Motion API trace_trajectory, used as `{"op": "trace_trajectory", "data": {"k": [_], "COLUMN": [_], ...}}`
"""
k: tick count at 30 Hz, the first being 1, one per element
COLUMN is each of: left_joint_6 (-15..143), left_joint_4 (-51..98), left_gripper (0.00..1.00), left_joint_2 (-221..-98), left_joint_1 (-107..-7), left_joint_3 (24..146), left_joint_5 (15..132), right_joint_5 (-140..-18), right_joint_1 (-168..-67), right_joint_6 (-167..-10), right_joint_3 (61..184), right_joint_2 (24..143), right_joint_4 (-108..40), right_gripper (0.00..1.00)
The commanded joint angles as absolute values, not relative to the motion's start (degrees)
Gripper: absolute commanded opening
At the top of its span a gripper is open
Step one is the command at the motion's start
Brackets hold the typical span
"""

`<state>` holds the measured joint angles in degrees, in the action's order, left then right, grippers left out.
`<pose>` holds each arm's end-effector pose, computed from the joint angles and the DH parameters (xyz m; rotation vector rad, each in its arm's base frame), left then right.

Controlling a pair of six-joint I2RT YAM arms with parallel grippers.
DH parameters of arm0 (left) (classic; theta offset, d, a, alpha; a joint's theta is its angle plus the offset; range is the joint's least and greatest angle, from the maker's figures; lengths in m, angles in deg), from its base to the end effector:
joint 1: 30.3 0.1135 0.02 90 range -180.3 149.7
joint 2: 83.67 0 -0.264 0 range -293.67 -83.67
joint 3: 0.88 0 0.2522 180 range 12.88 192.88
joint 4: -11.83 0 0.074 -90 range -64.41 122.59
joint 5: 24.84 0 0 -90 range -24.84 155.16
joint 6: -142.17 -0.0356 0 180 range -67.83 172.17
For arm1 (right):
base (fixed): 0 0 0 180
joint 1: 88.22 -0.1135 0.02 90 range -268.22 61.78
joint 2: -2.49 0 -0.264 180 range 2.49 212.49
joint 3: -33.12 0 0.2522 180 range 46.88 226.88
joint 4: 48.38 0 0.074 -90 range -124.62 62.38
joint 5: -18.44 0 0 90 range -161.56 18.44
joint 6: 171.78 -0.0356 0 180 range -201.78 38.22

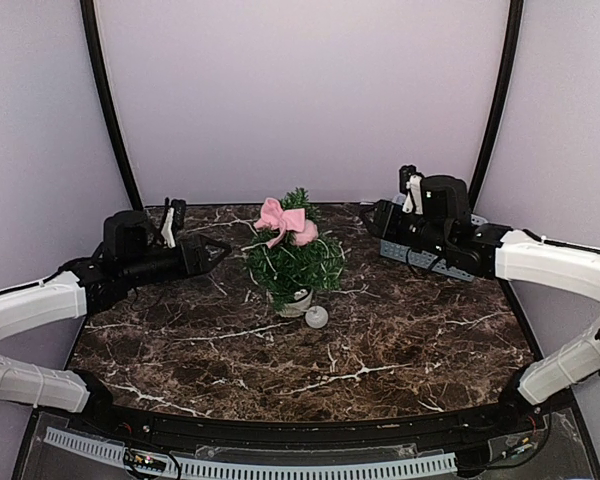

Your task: Decorate the small christmas tree

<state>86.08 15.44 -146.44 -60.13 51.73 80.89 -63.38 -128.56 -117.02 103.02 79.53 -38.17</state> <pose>0.2143 -0.1340 0.2780 0.1393 1.9225 -1.0186 0.2436 0.2002 0.3069 0.0156 1.9443 0.7651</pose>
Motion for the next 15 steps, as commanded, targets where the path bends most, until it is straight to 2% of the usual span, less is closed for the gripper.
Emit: {"op": "trace_trajectory", "data": {"k": [1, 9, 15], "left_joint_6": [93.7, 87.7, 83.9], "left_joint_4": [10.3, 17.6, 21.1], "left_gripper": [0.86, 0.90, 0.91], "left_joint_2": [-145.7, -147.0, -148.1], "left_joint_1": [-59.9, -57.9, -49.9], "left_joint_3": [46.8, 49.6, 52.8], "left_joint_5": [78.4, 80.0, 87.3], "right_joint_5": [-67.6, -62.4, -61.1], "right_joint_1": [-124.4, -113.0, -102.1], "right_joint_6": [-119.7, -110.7, -105.1], "right_joint_3": [99.5, 98.8, 103.3], "right_joint_2": [80.8, 79.6, 83.3], "right_joint_4": [-42.6, -35.0, -26.4], "right_gripper": [0.58, 0.64, 0.66]}}
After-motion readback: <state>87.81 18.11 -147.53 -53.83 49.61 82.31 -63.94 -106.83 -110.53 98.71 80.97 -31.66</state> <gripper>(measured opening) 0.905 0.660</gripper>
